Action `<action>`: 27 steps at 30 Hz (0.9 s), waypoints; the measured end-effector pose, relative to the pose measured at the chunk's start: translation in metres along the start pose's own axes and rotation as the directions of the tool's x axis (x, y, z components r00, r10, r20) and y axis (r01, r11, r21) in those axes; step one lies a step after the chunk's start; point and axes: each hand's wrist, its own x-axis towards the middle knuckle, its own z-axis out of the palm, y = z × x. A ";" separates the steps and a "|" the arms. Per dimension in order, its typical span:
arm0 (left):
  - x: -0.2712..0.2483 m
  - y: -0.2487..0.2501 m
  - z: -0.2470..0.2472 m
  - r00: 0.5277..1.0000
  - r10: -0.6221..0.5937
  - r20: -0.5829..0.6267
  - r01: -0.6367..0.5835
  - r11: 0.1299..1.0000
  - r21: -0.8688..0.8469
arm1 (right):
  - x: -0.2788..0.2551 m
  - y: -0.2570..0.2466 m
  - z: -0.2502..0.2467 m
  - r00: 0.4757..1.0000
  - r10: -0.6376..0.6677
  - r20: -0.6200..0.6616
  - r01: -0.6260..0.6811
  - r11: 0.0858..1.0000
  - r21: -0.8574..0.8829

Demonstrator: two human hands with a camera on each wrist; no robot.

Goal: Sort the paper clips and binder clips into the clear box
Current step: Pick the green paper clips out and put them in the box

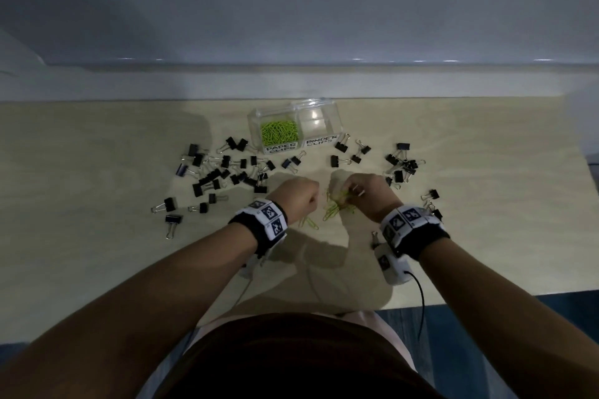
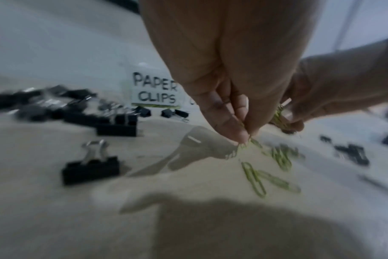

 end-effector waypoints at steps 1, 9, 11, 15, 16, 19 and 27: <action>-0.004 -0.004 -0.004 0.998 -0.037 -0.053 0.031 0.993 -0.112 | 0.006 -0.006 -0.005 1.000 0.029 0.012 -0.029 0.999 0.033; -0.010 -0.042 -0.077 0.832 -0.340 -0.439 0.091 0.863 -0.496 | 0.081 -0.103 -0.018 0.986 -0.094 -0.140 0.117 0.979 0.169; 0.001 -0.051 -0.092 0.760 -0.382 -0.526 0.090 0.863 -0.497 | 0.094 -0.123 -0.011 0.982 -0.125 -0.138 0.132 0.991 0.039; 0.030 -0.056 -0.101 0.788 -0.359 -0.500 0.208 0.920 -0.333 | 0.095 -0.130 -0.007 0.971 -0.218 -0.095 0.198 0.962 -0.189; 0.036 -0.055 -0.099 0.820 -0.332 -0.467 0.226 0.936 -0.269 | 0.089 -0.123 -0.010 0.960 -0.255 -0.111 0.232 0.954 -0.190; 0.041 -0.048 -0.087 0.896 -0.228 -0.382 0.219 0.973 -0.068 | 0.066 -0.084 -0.015 0.914 -0.381 -0.138 0.354 0.916 -0.189; -0.019 -0.034 -0.007 0.965 0.259 0.029 -0.261 0.953 0.154 | 0.008 0.002 -0.001 0.865 -0.350 0.360 0.492 0.737 -0.463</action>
